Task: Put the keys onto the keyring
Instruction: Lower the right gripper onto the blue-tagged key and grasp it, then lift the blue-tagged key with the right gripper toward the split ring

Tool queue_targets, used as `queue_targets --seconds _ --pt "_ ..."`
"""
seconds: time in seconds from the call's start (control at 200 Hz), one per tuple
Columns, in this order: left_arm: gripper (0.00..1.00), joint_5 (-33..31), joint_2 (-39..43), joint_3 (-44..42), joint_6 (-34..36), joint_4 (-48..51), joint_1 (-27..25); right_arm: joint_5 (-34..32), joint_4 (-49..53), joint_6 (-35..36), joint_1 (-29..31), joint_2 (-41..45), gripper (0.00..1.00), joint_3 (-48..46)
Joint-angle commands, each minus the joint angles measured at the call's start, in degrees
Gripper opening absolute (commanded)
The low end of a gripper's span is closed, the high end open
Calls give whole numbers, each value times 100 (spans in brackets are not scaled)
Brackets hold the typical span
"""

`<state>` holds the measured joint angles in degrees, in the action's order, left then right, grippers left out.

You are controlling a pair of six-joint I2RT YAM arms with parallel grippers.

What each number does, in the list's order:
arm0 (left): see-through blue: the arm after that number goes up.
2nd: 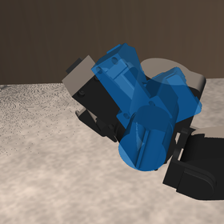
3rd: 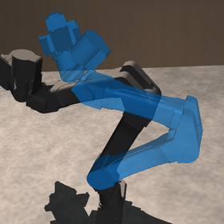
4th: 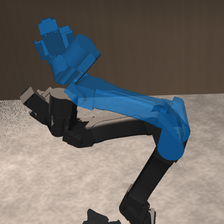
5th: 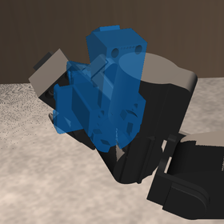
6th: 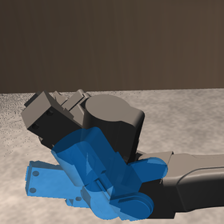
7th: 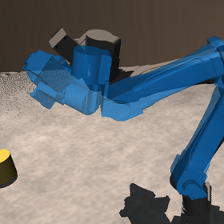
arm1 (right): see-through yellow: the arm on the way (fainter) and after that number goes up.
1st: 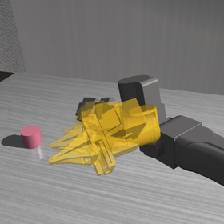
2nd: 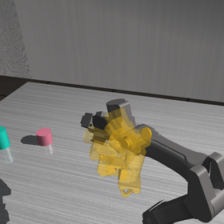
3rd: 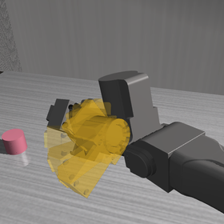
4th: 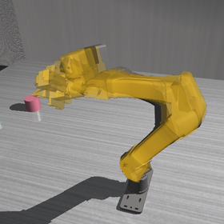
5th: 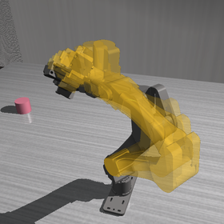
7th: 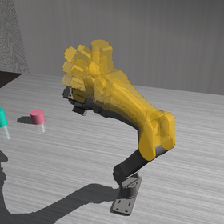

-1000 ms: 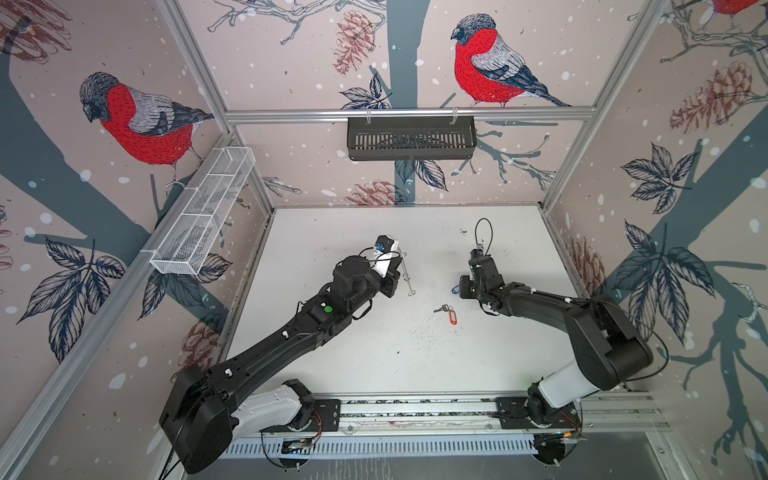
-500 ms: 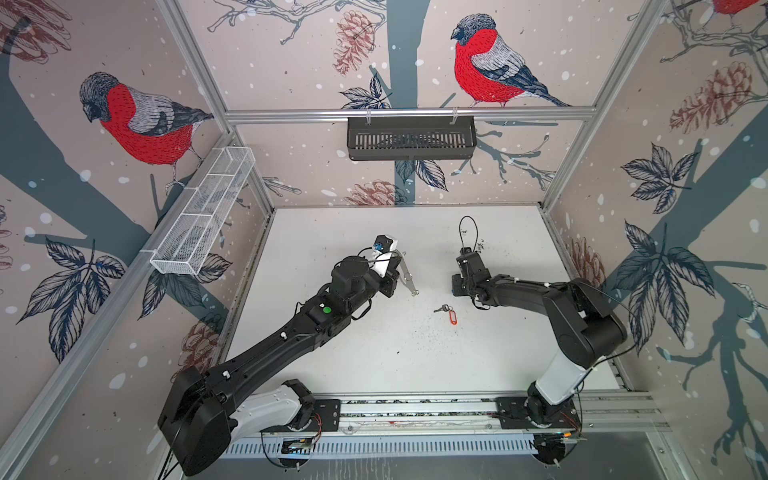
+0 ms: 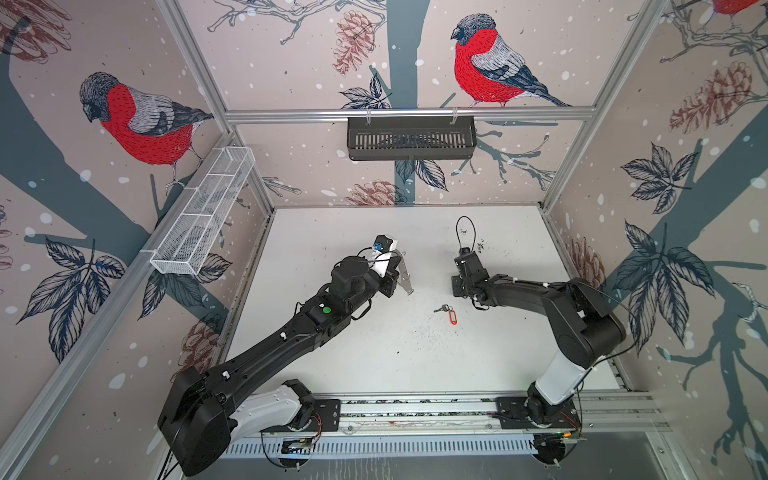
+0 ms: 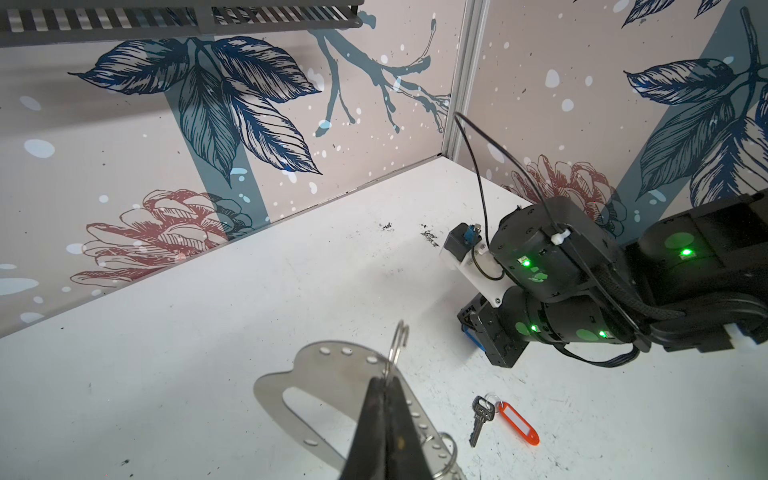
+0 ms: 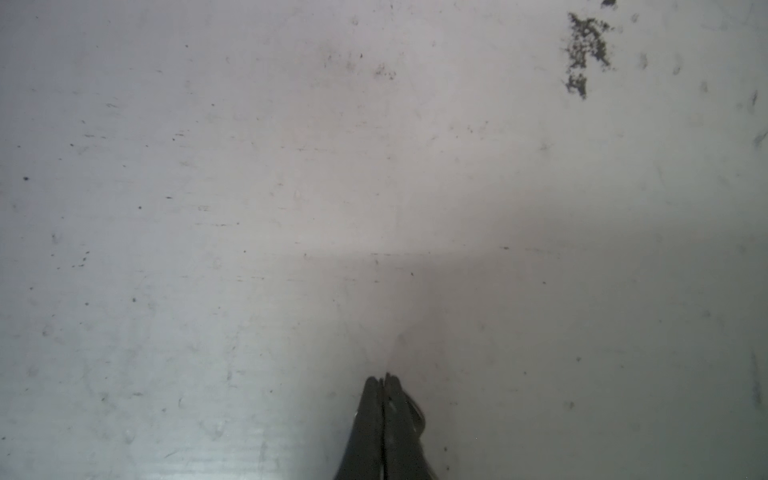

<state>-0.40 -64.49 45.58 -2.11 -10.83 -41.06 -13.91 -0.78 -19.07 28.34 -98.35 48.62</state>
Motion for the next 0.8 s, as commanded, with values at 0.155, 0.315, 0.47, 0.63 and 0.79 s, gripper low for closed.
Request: queue_targets --seconds 0.155,0.315,0.47,0.63,0.79 --pt "0 -4 66 29 -62 -171 -7 430 -226 294 -46 678 0 -266" --pt "0 5 87 20 -97 -211 -24 1513 -656 639 -157 1635 0 -617" --pt "0 -21 60 7 -92 -271 -112 2822 -1123 1003 -292 2616 0 -981" --pt "0 -41 0 13 -75 -314 -198 4280 -1491 1387 -358 3423 0 -1157" --pt "0 39 -78 26 -105 -461 -311 5341 -1996 1468 -384 3859 0 -1269"
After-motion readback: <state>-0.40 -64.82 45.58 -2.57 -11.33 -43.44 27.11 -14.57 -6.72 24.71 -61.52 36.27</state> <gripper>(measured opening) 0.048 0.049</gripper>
